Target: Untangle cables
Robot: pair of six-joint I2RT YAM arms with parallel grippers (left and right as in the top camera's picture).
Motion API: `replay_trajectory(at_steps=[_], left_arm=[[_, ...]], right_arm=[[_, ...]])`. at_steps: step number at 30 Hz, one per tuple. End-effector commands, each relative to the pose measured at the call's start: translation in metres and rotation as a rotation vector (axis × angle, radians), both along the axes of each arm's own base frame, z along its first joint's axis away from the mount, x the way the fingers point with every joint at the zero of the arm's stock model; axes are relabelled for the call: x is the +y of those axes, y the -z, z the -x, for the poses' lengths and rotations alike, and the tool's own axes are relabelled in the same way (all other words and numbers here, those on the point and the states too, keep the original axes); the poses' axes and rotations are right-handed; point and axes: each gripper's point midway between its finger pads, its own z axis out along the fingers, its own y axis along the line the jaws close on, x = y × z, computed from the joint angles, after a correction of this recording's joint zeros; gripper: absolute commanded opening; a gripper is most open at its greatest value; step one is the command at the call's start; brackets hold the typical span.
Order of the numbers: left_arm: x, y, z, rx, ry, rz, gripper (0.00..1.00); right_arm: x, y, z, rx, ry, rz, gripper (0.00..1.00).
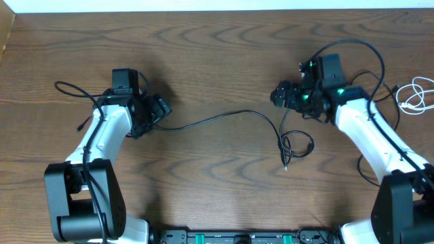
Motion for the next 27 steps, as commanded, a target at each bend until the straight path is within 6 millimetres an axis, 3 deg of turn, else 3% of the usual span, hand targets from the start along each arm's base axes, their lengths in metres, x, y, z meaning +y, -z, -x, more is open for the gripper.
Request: replay_trajectory(at_steps=[1,3,7,11,13,16,24,27], left_arm=[[-0.003,-0.002,-0.003,-0.012,0.033,0.007,0.92],[-0.01,-0.006,-0.004,-0.023,0.076,0.038,0.92],[-0.046,-0.03,-0.005,-0.104,0.27,0.2,0.92],[-0.078,-0.055,0.002,-0.165,0.379,0.327,0.92],[-0.097,-0.065,0.008,-0.184,0.44,0.361,0.92],[-0.125,-0.07,0.019,-0.176,0.526,0.375,0.92],[-0.221,-0.07,0.068,-0.152,0.834,0.386,0.86],[-0.246,-0.068,0.079,-0.161,0.879,0.338,0.86]], right_arm=[[0.007,-0.034,0.005,-0.02,-0.092,0.011,0.87],[0.008,-0.029,0.022,0.053,-0.104,0.021,0.8],[0.008,-0.012,0.055,0.187,-0.128,0.05,0.72],[0.013,-0.001,0.084,0.288,-0.162,0.071,0.51],[0.015,0.001,0.093,0.316,-0.178,0.081,0.49],[0.015,0.002,0.095,0.322,-0.183,0.096,0.5],[0.001,0.005,0.084,0.288,-0.147,0.148,0.59],[-0.005,0.005,0.079,0.281,-0.123,0.142,0.6]])
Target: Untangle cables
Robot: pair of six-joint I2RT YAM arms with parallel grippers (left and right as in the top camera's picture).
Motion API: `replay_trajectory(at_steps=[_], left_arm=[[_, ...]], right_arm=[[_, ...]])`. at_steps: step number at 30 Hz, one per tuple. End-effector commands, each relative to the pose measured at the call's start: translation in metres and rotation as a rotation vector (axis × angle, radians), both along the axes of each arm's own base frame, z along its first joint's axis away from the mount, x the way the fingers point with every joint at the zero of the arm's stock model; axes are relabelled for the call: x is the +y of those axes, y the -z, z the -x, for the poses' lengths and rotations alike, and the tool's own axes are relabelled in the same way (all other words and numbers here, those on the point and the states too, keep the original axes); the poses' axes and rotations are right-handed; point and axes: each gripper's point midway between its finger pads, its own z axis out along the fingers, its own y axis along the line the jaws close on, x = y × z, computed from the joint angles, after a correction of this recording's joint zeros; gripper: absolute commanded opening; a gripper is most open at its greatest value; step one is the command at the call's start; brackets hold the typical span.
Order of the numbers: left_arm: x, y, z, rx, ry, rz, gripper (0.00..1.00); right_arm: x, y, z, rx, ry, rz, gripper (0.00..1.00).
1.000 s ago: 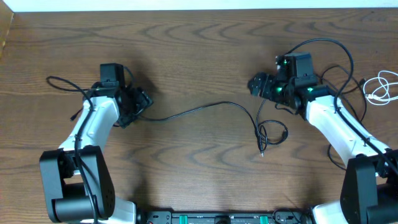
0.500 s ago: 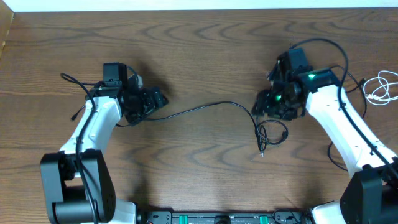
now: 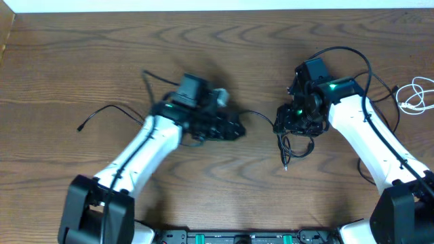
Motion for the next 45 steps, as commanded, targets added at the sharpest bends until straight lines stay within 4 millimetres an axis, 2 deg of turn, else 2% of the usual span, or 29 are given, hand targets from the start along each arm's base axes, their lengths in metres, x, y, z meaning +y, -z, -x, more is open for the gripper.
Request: replay_trajectory(at_steps=[1,4,7,11,13,17,25,29,38,43,45], left_arm=[[-0.024,-0.004,0.005,-0.061,0.01,-0.056,0.86],[-0.044,0.0,0.011,-0.126,-0.021,-0.133,0.86],[-0.054,0.001,0.011,-0.175,-0.067,-0.176,0.86],[-0.069,-0.004,0.011,-0.228,-0.115,-0.176,0.86],[-0.084,-0.01,0.013,-0.26,-0.096,-0.138,0.86],[-0.099,-0.011,0.019,-0.281,-0.066,-0.11,0.86],[-0.114,0.014,0.036,-0.244,-0.013,-0.144,0.86],[-0.125,0.018,0.044,-0.252,0.017,-0.134,0.86],[-0.133,0.015,0.041,-0.273,0.017,-0.104,0.86],[-0.132,0.032,0.042,-0.243,0.014,-0.135,0.84],[-0.132,0.038,0.042,-0.226,0.004,-0.144,0.8]], right_arm=[[-0.013,0.001,-0.005,-0.012,0.032,0.016,0.6],[-0.023,0.005,-0.014,-0.015,0.067,0.018,0.6],[-0.027,0.014,-0.024,-0.017,0.09,0.006,0.61],[-0.013,0.026,-0.036,-0.002,0.088,-0.088,0.55],[-0.008,0.039,-0.046,-0.002,0.094,-0.103,0.51],[-0.001,0.057,-0.055,0.019,0.113,-0.134,0.53],[-0.001,0.06,-0.057,0.016,0.113,-0.135,0.49],[-0.001,0.06,-0.058,0.012,0.113,-0.135,0.49],[0.002,0.061,-0.056,0.018,0.106,-0.134,0.48],[0.008,0.061,-0.051,0.029,0.086,-0.128,0.44],[0.01,0.061,-0.048,0.035,0.078,-0.126,0.43]])
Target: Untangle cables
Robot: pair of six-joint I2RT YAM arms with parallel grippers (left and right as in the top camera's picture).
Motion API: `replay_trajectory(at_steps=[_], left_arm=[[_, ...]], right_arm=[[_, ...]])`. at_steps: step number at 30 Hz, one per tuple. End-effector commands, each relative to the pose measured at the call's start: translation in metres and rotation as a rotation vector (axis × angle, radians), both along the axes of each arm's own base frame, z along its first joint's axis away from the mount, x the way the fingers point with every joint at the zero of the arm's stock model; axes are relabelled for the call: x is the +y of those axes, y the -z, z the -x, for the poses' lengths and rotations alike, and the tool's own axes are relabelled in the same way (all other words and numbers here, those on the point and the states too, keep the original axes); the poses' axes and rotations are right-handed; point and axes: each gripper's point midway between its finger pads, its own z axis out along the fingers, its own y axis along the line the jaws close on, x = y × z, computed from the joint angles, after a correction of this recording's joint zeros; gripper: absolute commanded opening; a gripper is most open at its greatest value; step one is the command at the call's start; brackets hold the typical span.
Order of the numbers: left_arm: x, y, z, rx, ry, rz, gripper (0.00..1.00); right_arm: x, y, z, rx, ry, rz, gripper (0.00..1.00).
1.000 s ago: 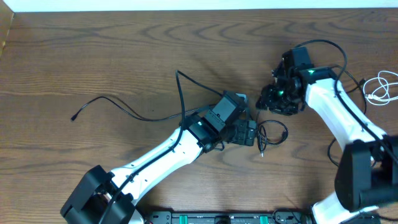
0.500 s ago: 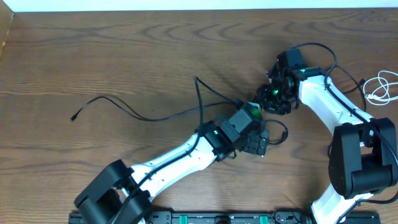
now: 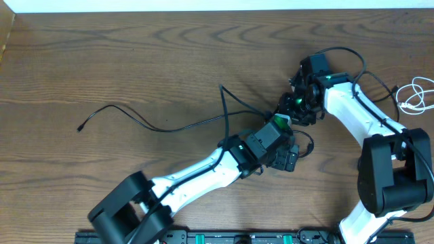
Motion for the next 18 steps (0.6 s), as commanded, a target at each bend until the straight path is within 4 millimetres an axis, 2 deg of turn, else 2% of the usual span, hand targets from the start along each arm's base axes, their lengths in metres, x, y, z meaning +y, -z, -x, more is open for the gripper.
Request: replay_trajectory(at_steps=[1,2,4,6,8,9,10,13,18], left_arm=[[-0.002,0.007,-0.006,0.008,-0.03,-0.014,0.71],[-0.002,0.007,-0.006,0.007,-0.029,-0.013,0.58],[-0.002,0.007,-0.006,0.007,-0.03,-0.013,0.41],[-0.002,0.007,-0.007,0.006,-0.03,-0.014,0.31],[0.0,0.007,-0.01,-0.01,-0.035,-0.023,0.14],[0.001,0.007,-0.01,-0.017,-0.027,-0.027,0.08],[0.001,0.007,-0.011,-0.021,-0.023,-0.028,0.08],[0.003,0.006,-0.014,-0.021,-0.03,-0.029,0.08],[0.003,0.005,-0.013,-0.027,-0.01,-0.029,0.07]], right_arm=[[0.008,0.002,0.006,0.016,-0.019,-0.003,0.43],[0.009,0.002,0.007,0.016,-0.025,0.0,0.43],[0.012,0.003,0.009,0.016,-0.034,0.007,0.42],[0.012,0.005,0.01,0.013,-0.041,0.023,0.41],[0.014,0.005,0.011,0.011,-0.049,0.033,0.4],[0.015,0.005,0.011,0.011,-0.053,0.033,0.38],[0.016,0.006,0.012,0.011,-0.057,0.033,0.36],[0.02,0.005,0.01,-0.002,-0.064,0.033,0.2],[0.017,0.008,0.005,-0.024,-0.061,0.06,0.05]])
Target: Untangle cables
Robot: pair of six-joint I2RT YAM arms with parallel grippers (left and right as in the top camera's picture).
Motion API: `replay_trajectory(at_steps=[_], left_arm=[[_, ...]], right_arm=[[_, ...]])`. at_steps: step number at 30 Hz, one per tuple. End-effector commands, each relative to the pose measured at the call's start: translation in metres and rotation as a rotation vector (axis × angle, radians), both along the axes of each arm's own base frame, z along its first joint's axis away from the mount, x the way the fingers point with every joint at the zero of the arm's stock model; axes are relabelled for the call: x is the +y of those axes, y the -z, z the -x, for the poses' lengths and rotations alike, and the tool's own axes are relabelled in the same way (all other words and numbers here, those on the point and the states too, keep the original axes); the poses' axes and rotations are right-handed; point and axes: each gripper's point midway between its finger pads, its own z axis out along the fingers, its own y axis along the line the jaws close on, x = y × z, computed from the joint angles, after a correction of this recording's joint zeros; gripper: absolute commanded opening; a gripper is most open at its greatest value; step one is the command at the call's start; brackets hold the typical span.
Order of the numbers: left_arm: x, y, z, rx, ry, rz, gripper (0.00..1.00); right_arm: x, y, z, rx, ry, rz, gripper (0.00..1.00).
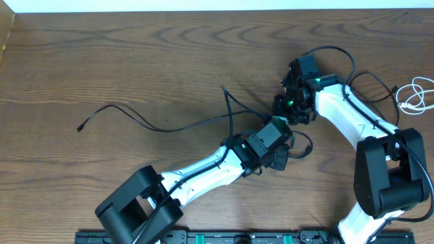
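Note:
A thin black cable lies across the table from a free end at the left toward the middle. There it ends in a small tangled loop. My left gripper is reached far to the right and sits right at this loop, covering part of it. My right gripper hovers just above and behind it, over the stretch where the cable bends down into the loop. The arm bodies hide both pairs of fingers, so neither gripper's state nor its hold on the cable can be read.
A coiled white cable lies at the right edge of the table. The arms' own black wiring arcs above the right arm and sticks up from the left arm. The two arms are close together at the tangle.
My left gripper has shifted slightly left and up beside the loop. The right gripper has moved a little up and left. The black cable lies as before.
At first my left gripper was at the far left by the cable's left part, and the right gripper stood above the tangle. Then the left arm was mid-table and the right gripper was down on the tangle. Later both grippers met at the loop, where they remain.

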Motion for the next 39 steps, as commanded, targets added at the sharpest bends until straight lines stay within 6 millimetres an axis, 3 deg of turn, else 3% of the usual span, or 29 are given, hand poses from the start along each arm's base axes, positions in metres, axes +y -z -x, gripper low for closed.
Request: replay_trajectory(at_steps=[1,4,7,12,19,27,36,39], left_arm=[[0.0,-0.01,-0.011,-0.054,0.015,-0.002,0.07],[0.007,-0.016,-0.013,-0.078,0.038,-0.016,0.07],[0.032,-0.031,-0.025,-0.095,-0.025,-0.048,0.07],[0.103,-0.067,-0.058,-0.179,-0.225,-0.142,0.08],[0.21,-0.108,-0.089,-0.237,-0.539,-0.21,0.07],[0.303,-0.096,-0.097,-0.101,-0.896,-0.247,0.07],[0.336,-0.071,-0.1,-0.018,-0.975,-0.317,0.07],[0.338,-0.061,-0.101,0.015,-0.988,-0.325,0.08]], right_arm=[[-0.001,0.007,0.004,0.009,-0.015,0.036,0.01],[-0.007,0.007,-0.003,-0.014,0.002,0.049,0.01],[-0.01,0.002,-0.01,-0.026,0.026,-0.002,0.01],[-0.016,-0.008,-0.023,-0.035,0.07,-0.127,0.01],[-0.035,-0.008,-0.031,-0.05,0.107,-0.128,0.01],[-0.036,-0.008,-0.034,-0.067,0.109,-0.122,0.01],[-0.041,-0.006,-0.035,-0.074,0.109,-0.089,0.01],[-0.042,-0.005,-0.035,-0.075,0.11,-0.082,0.01]])
